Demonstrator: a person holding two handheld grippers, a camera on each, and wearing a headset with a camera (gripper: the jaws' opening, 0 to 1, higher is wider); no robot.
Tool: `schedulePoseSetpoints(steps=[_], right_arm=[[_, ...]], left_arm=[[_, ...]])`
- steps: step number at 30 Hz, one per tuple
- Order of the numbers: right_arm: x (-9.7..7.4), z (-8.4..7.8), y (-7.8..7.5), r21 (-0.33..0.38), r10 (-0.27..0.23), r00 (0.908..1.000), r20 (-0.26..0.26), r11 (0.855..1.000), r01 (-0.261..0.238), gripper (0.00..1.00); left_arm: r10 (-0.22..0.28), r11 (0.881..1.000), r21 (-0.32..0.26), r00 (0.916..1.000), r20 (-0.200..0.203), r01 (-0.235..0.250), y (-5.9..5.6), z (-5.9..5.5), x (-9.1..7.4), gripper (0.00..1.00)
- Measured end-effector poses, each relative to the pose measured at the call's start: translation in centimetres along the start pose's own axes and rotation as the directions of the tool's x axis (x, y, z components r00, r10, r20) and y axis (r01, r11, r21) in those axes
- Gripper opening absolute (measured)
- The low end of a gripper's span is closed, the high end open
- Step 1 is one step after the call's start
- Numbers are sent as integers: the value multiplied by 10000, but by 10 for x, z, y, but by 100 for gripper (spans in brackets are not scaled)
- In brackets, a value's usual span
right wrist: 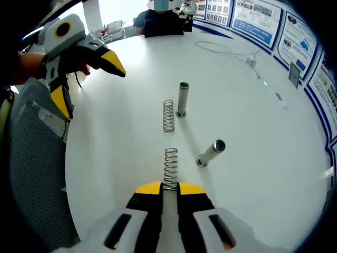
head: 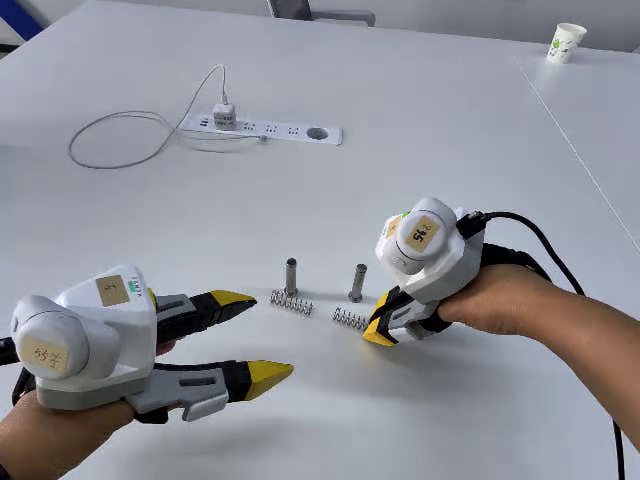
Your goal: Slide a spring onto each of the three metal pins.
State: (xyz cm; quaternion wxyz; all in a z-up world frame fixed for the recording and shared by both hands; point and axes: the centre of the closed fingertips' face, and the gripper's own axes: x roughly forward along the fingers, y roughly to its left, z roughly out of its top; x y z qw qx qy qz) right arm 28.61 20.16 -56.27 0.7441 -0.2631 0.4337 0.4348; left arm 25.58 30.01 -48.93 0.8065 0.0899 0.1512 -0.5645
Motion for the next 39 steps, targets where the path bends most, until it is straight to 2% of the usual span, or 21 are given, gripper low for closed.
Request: schedulePoseSetpoints(steps=[10, 15, 19, 27, 39], right_arm=[[-23, 9, 17, -924, 297, 9995, 48, 9953, -291, 11], [-34, 18, 28, -1542, 415, 9991, 95, 9872, -396, 11], [-42, 28, 39, -2007, 640, 9977, 206, 9779, -585, 11], [-47, 41, 58, -2815, 1054, 9941, 257, 9550, -939, 11], [-52, 46, 77, -3490, 1529, 9882, -87, 9256, -1463, 11]], left_arm=[[-497, 9978, 426, 9985, -219, 506, -9, 2, 12, 50], [-709, 9953, 643, 9972, -256, 724, -12, 5, 17, 48], [-845, 9933, 770, 9961, -266, 863, -16, 7, 20, 46], [-1040, 9893, 991, 9940, -351, 1070, -22, 7, 23, 42], [-1481, 9735, 1696, 9880, -431, 1533, -36, 8, 24, 24]])
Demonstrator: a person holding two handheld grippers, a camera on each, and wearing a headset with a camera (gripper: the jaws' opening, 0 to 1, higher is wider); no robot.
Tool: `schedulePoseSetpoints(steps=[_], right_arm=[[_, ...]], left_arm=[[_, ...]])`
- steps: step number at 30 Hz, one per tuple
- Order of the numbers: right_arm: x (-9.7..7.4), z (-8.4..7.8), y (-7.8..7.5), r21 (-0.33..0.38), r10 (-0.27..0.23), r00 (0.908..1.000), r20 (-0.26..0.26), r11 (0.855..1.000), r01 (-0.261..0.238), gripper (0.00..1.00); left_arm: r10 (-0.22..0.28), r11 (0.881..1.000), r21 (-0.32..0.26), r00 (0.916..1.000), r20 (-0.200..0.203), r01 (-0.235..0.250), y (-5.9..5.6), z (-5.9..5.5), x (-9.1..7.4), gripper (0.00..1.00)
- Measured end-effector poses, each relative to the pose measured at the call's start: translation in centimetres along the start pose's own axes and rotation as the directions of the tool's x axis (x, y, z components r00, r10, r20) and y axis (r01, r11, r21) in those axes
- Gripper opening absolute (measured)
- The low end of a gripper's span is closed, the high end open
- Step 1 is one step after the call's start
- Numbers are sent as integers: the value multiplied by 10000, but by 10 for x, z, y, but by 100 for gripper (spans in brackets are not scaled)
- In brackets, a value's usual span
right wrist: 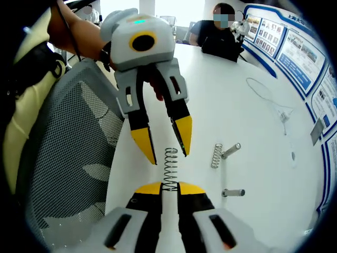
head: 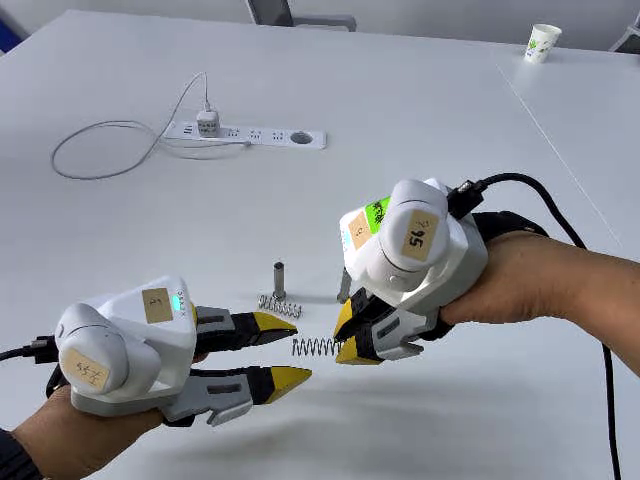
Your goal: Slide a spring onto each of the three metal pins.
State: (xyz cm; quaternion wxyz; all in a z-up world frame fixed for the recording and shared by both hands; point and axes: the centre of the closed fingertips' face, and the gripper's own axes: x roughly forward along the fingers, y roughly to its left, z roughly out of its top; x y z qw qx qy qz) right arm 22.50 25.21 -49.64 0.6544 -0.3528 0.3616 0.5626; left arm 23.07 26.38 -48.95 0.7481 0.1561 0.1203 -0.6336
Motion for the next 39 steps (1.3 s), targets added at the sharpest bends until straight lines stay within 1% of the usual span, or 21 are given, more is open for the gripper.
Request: schedulePoseSetpoints(steps=[7, 11, 14, 21, 25, 30, 39], right_arm=[[-1, 0, 5, -112, 134, 9998, -146, 9998, -136, 11], [-4, 3, 6, -167, 121, 9998, -168, 9998, -123, 11], [-10, 9, 6, -183, 69, 10000, -47, 9998, -70, 11], [-18, 22, 5, -321, -82, 9997, 219, 9994, 89, 11], [-22, 33, 5, -365, -112, 9983, 576, 9992, 133, 11], [-23, 44, 5, -370, -125, 9958, 906, 9992, 159, 11], [-23, 50, 3, -415, -182, 9934, 1131, 9989, 230, 12]], left_arm=[[-148, 9992, 379, 9999, 38, 146, -4, 2, 1, 14], [-127, 9990, 420, 9999, 29, 125, -4, 2, 0, 13], [-85, 9990, 450, 10000, 6, 85, -3, 1, 0, 12], [-8, 9992, 409, 10000, 26, 7, -2, 1, -1, 12], [20, 9992, 393, 10000, 11, -21, -1, 0, 0, 11], [36, 9994, 351, 10000, 24, -37, -1, 0, 1, 11], [15, 9996, 298, 9999, 127, -19, -1, 3, 4, 11]])
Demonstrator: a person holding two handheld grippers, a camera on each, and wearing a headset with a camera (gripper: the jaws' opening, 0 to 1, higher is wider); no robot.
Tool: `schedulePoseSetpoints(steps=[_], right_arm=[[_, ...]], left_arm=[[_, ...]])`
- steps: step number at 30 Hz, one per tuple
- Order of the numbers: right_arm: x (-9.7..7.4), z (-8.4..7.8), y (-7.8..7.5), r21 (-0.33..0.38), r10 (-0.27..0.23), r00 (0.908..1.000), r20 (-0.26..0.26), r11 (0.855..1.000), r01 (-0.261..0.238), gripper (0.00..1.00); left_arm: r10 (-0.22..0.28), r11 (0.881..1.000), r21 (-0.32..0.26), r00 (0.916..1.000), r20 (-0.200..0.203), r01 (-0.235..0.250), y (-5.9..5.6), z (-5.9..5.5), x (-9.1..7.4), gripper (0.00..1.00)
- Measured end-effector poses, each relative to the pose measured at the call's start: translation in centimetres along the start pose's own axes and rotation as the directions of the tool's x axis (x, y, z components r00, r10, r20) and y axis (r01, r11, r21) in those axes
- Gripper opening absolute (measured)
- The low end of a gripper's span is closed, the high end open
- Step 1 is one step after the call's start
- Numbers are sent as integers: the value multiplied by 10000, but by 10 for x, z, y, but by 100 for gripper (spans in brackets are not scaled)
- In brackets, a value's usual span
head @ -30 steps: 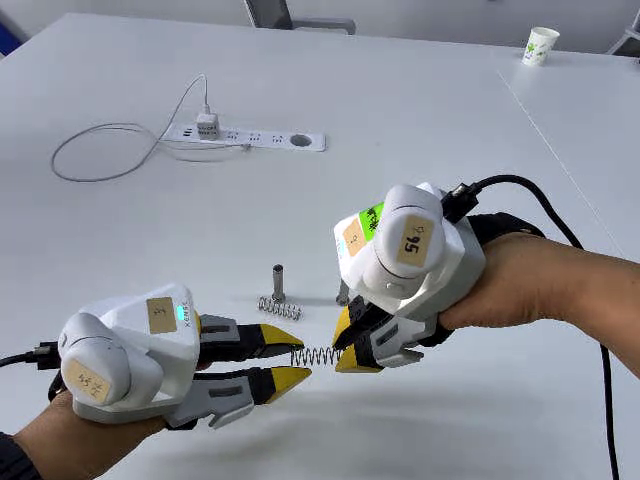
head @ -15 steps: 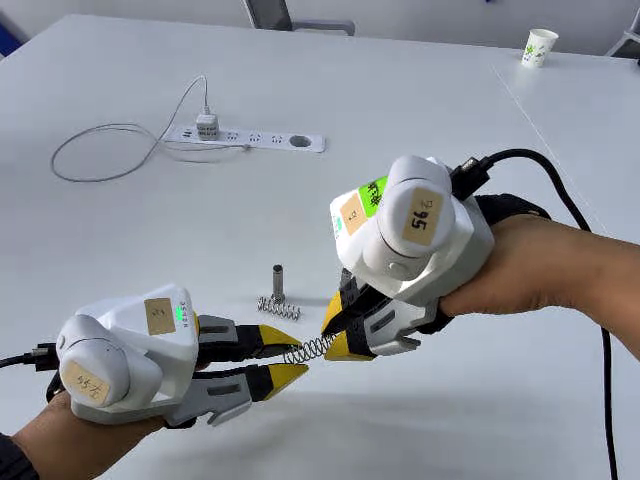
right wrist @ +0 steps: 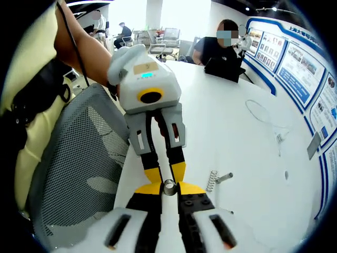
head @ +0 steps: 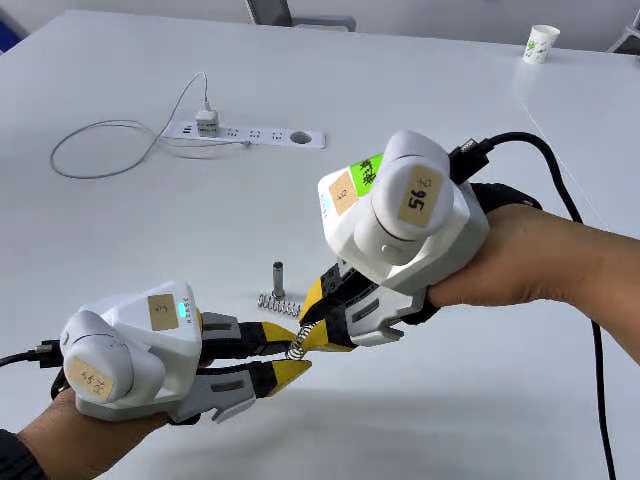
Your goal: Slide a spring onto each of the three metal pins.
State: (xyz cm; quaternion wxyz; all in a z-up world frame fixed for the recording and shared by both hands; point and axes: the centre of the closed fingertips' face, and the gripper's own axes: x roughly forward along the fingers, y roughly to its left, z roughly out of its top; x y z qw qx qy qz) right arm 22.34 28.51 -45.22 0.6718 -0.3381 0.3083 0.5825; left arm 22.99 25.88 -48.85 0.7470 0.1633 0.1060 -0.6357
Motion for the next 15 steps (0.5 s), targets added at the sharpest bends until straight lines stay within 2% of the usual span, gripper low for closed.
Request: schedulePoseSetpoints(steps=[5, 10, 15], right_arm=[[-1, -1, -3, 180, -90, 9999, 89, 9998, 88, 12], [0, -4, -4, 406, -79, 9999, 66, 9991, 76, 12], [0, -5, -4, 377, -104, 9999, 10, 9992, 103, 11]], left_arm=[[55, 9998, -188, 9999, 134, -53, 1, 2, 1, 11], [79, 9998, -174, 9999, 90, -77, 1, 1, 0, 11], [65, 9991, -412, 9999, 113, -60, 2, 0, 1, 12]])
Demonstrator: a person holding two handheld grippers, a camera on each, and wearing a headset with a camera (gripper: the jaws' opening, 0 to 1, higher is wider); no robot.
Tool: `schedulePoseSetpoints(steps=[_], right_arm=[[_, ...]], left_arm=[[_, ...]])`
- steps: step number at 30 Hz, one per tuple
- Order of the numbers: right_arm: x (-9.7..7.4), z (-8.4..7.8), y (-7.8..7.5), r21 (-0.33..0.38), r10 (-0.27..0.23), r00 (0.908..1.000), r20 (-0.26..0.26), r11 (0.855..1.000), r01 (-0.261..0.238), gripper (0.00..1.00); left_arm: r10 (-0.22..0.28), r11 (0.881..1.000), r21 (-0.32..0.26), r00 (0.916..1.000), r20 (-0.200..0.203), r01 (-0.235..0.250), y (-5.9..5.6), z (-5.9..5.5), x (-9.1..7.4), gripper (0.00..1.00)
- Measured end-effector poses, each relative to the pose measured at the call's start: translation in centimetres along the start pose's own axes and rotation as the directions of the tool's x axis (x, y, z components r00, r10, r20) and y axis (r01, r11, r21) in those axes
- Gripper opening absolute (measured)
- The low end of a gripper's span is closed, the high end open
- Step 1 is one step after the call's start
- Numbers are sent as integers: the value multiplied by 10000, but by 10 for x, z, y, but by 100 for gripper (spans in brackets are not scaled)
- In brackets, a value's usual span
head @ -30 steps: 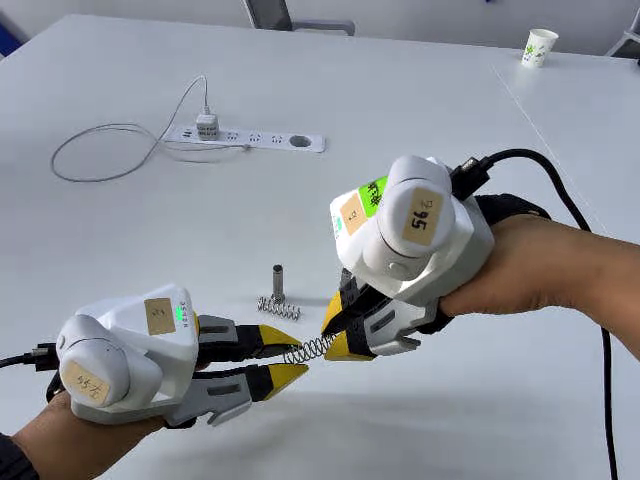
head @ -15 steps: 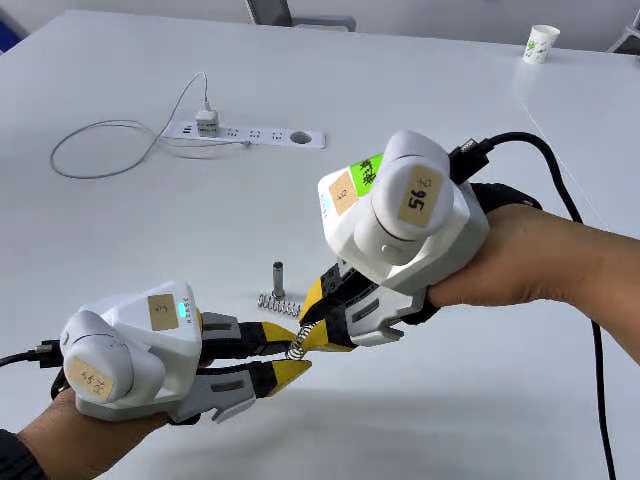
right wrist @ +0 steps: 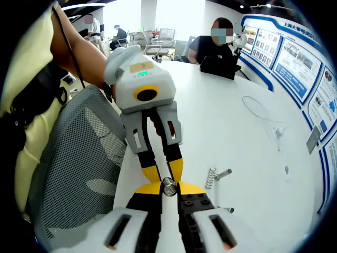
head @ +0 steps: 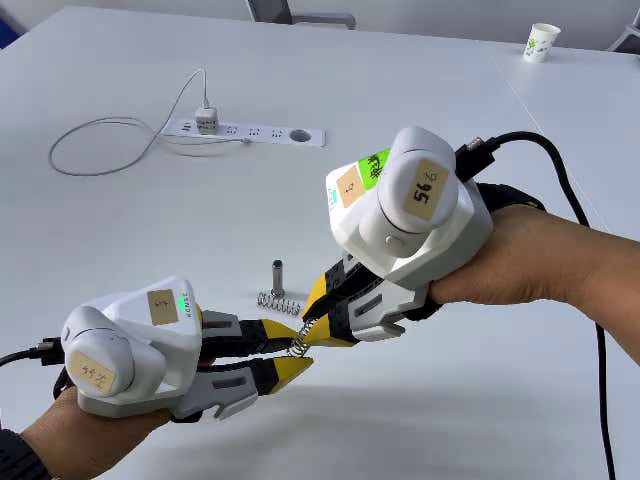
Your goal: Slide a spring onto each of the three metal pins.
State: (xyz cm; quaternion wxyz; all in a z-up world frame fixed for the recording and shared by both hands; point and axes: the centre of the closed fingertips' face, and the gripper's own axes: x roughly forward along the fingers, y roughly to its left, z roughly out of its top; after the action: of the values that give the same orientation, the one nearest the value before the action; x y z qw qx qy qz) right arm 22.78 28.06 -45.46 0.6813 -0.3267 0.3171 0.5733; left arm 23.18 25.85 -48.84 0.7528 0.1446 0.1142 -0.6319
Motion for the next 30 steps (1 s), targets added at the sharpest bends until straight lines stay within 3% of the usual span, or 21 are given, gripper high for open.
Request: schedulePoseSetpoints(steps=[11, 23, 30], right_arm=[[-15, -11, -16, 156, -365, 9988, -315, 9992, 370, 11], [-35, -30, -45, 331, -972, 9919, -820, 9944, 1002, 11], [-38, -36, -57, 434, -1102, 9886, -1024, 9924, 1151, 11]], left_arm=[[194, 9994, -287, 9998, 51, -193, 5, -2, -6, 19], [817, 9948, -614, 9967, -29, -817, 19, -11, -20, 30], [1128, 9910, -714, 9936, -100, -1132, 24, -14, -27, 35]])
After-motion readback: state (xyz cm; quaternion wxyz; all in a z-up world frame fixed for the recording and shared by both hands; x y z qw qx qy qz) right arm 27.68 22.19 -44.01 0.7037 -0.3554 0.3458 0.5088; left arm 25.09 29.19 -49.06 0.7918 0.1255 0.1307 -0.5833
